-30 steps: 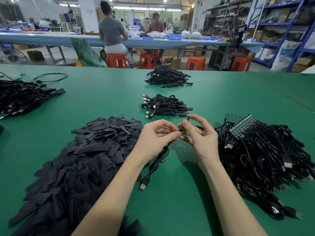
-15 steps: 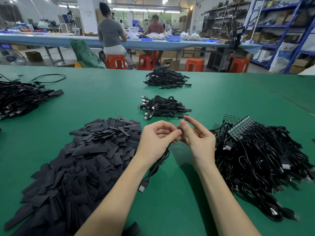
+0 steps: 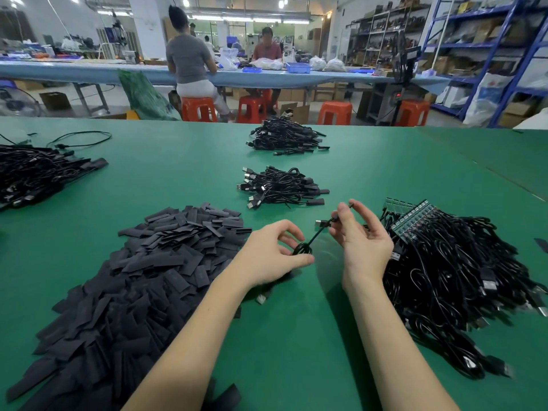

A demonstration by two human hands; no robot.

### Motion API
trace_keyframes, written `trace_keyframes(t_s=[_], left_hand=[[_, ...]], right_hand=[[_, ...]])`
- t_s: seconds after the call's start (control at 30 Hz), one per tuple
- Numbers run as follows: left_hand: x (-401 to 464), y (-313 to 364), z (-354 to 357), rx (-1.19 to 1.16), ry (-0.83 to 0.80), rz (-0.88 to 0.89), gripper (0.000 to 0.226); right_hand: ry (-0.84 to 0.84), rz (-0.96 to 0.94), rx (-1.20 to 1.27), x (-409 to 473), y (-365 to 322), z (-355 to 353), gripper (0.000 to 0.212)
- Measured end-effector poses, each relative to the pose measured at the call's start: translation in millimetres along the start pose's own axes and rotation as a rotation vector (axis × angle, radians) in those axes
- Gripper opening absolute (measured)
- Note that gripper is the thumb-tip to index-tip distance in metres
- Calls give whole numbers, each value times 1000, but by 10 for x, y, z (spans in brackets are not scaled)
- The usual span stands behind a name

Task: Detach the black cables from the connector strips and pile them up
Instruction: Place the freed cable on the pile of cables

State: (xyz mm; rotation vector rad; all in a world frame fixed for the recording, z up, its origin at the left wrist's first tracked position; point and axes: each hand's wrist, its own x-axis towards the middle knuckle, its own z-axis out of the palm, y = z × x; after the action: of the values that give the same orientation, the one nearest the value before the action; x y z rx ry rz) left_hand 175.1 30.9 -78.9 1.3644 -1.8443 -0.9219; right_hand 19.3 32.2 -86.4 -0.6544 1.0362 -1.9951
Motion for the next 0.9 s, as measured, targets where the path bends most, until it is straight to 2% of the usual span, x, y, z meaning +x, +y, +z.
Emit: trace_keyframes(t_s=[0.1,0.23,0.3,0.37,0.43,0.57,0.67,0.77,0.87,0.9], left_hand=[[-14,48,-22,-2,16,17,28],[-39,35,-70,18,-108,28,37],[-14,-9,-78,53,-43,72,33],[36,-26,-86,124,89,134,32],[105,-7,-112,173,206,185,32],[470,154,-187,348,339,259,25],[925,332,-256,541,402,281,13],[1358,357,-304,706,399,275,15],[1651,211,-313,907,243,186,14],[1706,152,-307,966,202,158,21]], right_hand=[[26,-14,27,22,-6,-6,19],[97,-29,77,50,-22,13,23],[103,-1,75,47,-24,35,26],[85,64,35,23,-1,55,33],[70,88,-172,-29,37,56,40],[-55,-174,-779,-166,95,38,16],[-198,-288,-1128,-215,137,36,14],[-265,-320,-1210,-201,174,38,15],[-267,-323,-1226,-170,188,50,15],[-260,-322,-1224,-157,187,46,14]])
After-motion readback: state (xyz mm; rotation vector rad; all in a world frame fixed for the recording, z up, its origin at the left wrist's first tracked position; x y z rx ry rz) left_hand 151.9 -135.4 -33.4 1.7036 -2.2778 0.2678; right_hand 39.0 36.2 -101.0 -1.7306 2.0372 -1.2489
